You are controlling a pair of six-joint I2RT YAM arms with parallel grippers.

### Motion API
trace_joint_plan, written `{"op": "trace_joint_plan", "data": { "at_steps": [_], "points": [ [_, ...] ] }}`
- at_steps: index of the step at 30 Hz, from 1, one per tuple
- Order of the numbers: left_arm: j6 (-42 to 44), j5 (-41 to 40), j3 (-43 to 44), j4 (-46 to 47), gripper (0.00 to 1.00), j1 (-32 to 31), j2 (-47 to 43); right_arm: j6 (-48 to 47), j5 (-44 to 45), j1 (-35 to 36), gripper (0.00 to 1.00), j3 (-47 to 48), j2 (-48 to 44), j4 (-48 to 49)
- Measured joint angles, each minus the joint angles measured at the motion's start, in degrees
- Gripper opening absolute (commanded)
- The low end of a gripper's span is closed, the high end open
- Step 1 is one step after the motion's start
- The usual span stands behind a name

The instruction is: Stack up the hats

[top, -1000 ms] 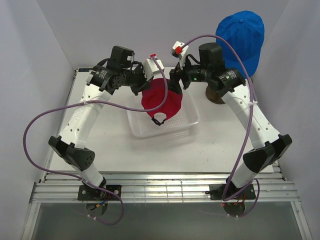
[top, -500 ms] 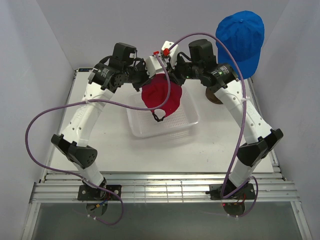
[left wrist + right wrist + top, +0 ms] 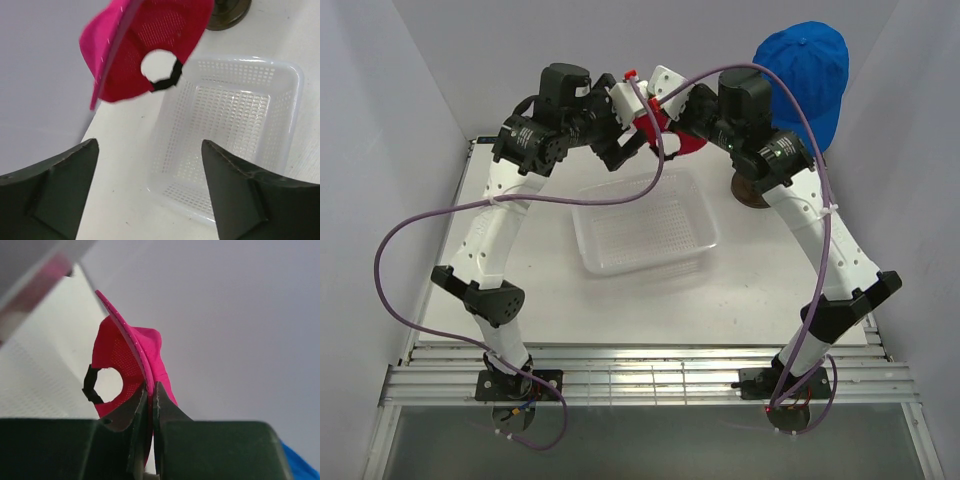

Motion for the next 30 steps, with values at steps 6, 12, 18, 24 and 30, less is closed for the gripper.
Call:
{"op": "trace_joint_plan", "data": {
  "at_steps": [6,12,18,24,30],
  "points": [
    [-4.2,-5.0,3.5,-0.5,0.98,0.0,0.4,-17.1,9.2,0.1,0.08,-3.5,-0.7,16.7],
    [-7.2,-6.3,4.8,-1.5,0.98,0.3,0.4,-36.0,7.4,-3.7,0.08,-5.9,1.2,38.8],
    [-7.6,-4.5,4.8,-3.2,0.98,0.3,0.7,-46.6,0.9,-13.1,0.08,-6.1,2.5,46.9],
    [-8.3,-2.6,4.8,-3.8,0.98,0.3,2.1,-52.7,-5.6,-20.0,0.08,-12.8,-3.1,46.6],
    [-8.9,-1.8,4.8,-4.5,0.98,0.3,2.7,-53.7,-8.5,-23.5,0.08,-22.7,-12.7,45.3]
  ]
}}
